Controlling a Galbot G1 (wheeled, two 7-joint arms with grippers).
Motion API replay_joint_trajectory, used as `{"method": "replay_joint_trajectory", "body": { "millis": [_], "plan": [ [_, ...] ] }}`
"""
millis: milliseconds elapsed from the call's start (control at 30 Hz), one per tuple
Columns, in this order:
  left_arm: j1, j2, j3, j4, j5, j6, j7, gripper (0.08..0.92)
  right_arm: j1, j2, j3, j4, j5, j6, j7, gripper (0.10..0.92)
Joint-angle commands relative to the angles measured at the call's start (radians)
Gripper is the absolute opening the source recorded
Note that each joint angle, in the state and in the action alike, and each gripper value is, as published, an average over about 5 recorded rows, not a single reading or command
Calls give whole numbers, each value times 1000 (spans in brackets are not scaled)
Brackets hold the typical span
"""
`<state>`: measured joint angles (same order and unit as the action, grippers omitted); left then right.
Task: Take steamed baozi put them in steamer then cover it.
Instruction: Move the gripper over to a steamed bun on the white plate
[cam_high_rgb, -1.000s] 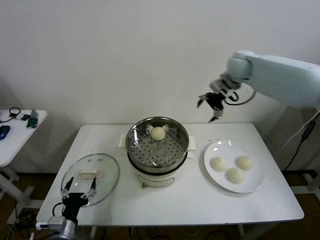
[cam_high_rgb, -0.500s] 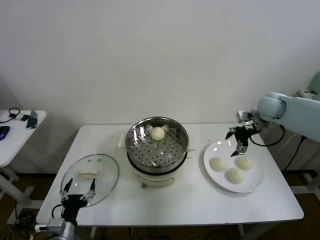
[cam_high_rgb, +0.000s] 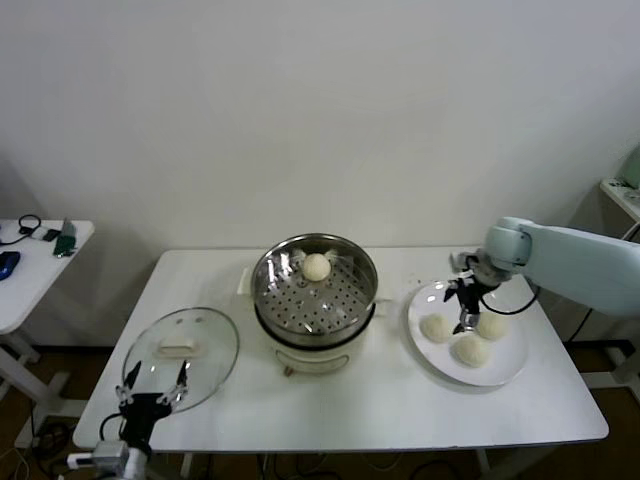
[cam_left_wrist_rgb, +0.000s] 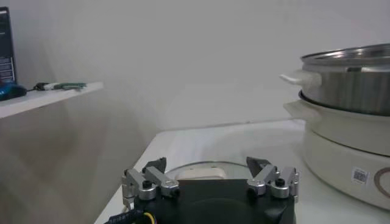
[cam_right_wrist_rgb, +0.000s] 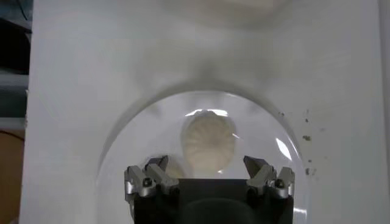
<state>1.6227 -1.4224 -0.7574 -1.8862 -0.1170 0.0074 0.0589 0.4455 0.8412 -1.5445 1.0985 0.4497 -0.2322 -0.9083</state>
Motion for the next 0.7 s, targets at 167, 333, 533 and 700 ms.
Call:
{"method": "replay_joint_trajectory", "body": {
  "millis": [167,333,533,700],
  "plan": [
    [2,4,3,6,3,-4,-1,823,-134,80,78,-119,-86,-15,41,823],
    [4,6,1,3,3,-6,-1,823,-147,86,89,-126,-82,-14,31,816],
    [6,3,1,-2,3,-5,-2,823,-154,85,104,-125,-85,-8,27,754],
    [7,0,-1,-8,4,-4,-4,823,-127,74,114,-117,-84,0,20,704]
  ]
}}
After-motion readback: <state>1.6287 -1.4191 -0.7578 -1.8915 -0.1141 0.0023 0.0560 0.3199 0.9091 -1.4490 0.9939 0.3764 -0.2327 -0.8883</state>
